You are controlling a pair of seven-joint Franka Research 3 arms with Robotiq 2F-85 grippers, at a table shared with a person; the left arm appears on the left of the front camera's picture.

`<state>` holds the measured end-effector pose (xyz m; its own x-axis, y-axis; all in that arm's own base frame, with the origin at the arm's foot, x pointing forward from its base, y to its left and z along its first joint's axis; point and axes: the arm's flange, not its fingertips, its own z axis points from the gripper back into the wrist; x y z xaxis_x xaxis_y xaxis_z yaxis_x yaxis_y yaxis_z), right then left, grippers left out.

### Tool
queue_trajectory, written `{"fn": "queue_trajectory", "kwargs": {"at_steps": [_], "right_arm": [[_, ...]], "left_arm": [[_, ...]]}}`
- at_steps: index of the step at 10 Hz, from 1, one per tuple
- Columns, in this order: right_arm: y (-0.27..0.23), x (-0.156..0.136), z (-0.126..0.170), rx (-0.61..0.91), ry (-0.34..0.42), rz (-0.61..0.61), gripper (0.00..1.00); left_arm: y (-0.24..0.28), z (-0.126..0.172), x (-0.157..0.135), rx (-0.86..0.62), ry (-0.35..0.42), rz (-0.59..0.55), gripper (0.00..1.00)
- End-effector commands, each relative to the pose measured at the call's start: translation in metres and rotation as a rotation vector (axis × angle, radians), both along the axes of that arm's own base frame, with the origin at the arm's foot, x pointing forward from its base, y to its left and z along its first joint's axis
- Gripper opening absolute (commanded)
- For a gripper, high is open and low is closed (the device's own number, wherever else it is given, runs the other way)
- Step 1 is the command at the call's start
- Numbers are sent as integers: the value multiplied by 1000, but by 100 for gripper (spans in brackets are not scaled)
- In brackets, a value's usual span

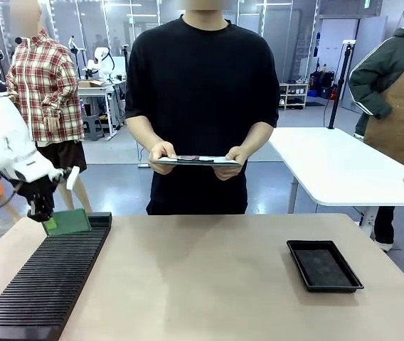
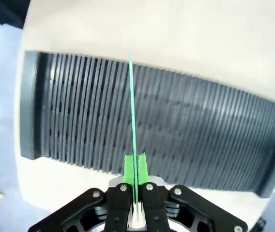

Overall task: Inspect the PCB.
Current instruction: Pick up the Blank PCB and present it to the human.

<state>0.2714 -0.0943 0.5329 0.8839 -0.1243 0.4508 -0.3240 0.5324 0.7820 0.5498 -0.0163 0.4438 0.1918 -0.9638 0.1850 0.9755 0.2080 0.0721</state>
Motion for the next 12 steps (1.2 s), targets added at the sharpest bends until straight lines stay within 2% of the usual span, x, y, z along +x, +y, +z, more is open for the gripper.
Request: {"fn": "queue_trajectory", "kwargs": {"at_steps": [1, 3, 4, 6, 7, 8, 9, 10, 11, 12], "right_arm": [[-1, 1, 0, 11, -24, 7, 100], [-1, 1, 0, 11, -24, 7, 100], [-1, 1, 0, 11, -24, 7, 100], [-1, 1, 0, 11, -24, 7, 100], [-1, 1, 0, 11, -24, 7, 100], [-1, 1, 0, 11, -24, 7, 100], [-1, 1, 0, 11, -24, 7, 100], [-1, 1, 0, 11, -24, 7, 100], [-1, 1, 0, 11, -24, 7, 100], [-1, 1, 0, 11, -24, 7, 100]], "left_arm": [[15, 24, -19, -215, 121, 148, 0], [19, 25, -40, -473, 309, 328, 0], [18, 19, -49, -606, 375, 314, 0], [11, 4, -52, -771, 444, 251, 0], [11, -6, -50, -870, 457, 255, 0], [10, -21, -44, -932, 504, 217, 0], [6, -34, -35, -970, 471, 126, 0], [1, -46, -25, -983, 508, 69, 0], [-2, -56, -18, -1018, 501, -13, 0], [-4, -57, -20, -1081, 491, -24, 0]]}}
